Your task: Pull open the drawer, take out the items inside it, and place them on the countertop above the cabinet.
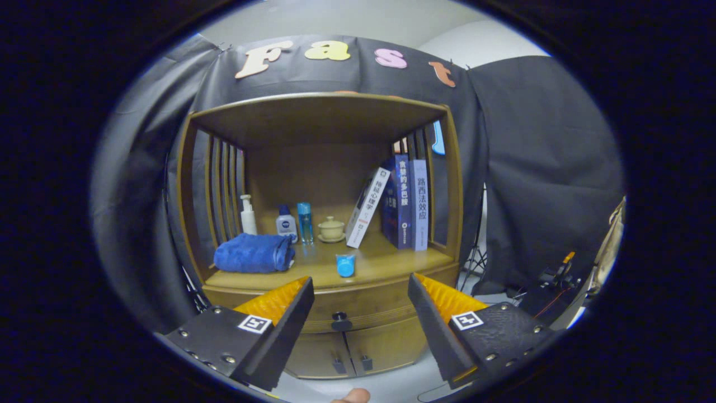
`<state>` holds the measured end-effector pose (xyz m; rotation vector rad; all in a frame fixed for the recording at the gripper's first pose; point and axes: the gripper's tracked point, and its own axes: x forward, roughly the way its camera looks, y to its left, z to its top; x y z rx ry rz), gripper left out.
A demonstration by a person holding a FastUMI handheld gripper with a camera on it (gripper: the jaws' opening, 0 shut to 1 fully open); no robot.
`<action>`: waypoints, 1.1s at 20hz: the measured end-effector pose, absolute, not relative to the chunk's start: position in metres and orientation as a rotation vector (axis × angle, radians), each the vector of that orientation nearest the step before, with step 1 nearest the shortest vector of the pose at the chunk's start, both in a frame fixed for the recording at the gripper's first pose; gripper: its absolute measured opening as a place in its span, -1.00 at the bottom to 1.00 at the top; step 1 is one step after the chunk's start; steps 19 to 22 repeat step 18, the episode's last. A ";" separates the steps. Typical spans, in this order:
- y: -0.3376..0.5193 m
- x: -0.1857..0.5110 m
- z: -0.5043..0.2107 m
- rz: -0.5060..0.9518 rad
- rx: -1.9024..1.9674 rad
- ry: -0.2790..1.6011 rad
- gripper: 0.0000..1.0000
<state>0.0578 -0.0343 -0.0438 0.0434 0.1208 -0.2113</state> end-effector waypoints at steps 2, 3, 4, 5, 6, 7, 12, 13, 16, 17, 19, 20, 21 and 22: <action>-0.029 0.049 -0.025 -0.199 0.049 0.084 1.00; -0.029 0.043 -0.017 -0.200 0.048 0.071 1.00; -0.031 0.038 -0.009 -0.206 0.045 0.059 1.00; -0.032 0.032 0.000 -0.214 0.045 0.045 1.00; -0.034 0.027 0.006 -0.220 0.045 0.033 1.00; -0.035 0.021 0.013 -0.224 0.046 0.016 1.00; -0.050 -0.001 0.033 -0.260 0.045 -0.034 1.00; -0.052 -0.002 0.036 -0.258 0.045 -0.043 1.00; -0.054 -0.004 0.040 -0.239 0.052 -0.061 1.00; -0.059 -0.006 0.039 -0.244 0.046 -0.058 1.00; -0.065 -0.006 0.038 -0.260 0.034 -0.054 1.00; -0.065 -0.006 0.038 -0.260 0.034 -0.054 1.00; -0.065 -0.006 0.038 -0.260 0.034 -0.054 1.00; -0.065 -0.006 0.038 -0.260 0.034 -0.054 1.00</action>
